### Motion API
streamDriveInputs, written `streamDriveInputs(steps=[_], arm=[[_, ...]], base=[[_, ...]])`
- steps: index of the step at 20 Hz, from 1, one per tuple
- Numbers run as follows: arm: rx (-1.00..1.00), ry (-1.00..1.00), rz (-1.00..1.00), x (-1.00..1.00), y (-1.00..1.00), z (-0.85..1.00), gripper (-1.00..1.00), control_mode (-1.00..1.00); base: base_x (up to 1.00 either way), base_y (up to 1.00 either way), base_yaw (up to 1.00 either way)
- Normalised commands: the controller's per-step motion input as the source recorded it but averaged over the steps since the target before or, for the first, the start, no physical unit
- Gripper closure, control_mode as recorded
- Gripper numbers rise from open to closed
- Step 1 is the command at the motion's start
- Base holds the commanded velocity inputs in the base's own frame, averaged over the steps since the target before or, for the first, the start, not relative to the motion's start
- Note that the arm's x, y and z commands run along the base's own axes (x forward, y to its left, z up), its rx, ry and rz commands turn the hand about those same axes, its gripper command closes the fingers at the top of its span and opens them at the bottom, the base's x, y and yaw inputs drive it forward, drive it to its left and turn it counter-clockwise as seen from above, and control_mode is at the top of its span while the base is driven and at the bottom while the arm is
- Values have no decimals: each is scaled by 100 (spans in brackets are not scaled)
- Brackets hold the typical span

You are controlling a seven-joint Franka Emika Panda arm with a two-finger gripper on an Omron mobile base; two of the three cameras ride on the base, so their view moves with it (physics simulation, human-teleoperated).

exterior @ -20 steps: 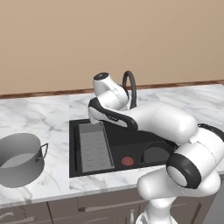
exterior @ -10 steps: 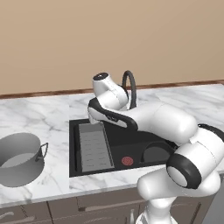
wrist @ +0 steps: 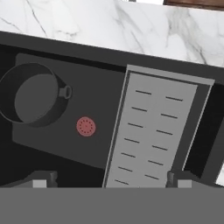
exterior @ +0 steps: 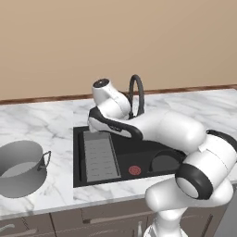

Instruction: Pick the pot and pot and place them in the sink. Then turn on the water.

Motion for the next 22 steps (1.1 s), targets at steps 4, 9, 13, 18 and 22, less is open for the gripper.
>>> streamDriveInputs(steps=[4,9,13,18,22], arm=[[0,11,0,0,94,0,-100,-100],[0,17,0,0,90,0,-100,-100],[0,13,0,0,87,-3,-100,-100],[0,5,0,-3,70,-14,-100,-100],[0,1,0,0,67,-16,-100,-100]], base=[[0,0,0],[0,0,0],[0,0,0],[0,0,0],[0,0,0]])
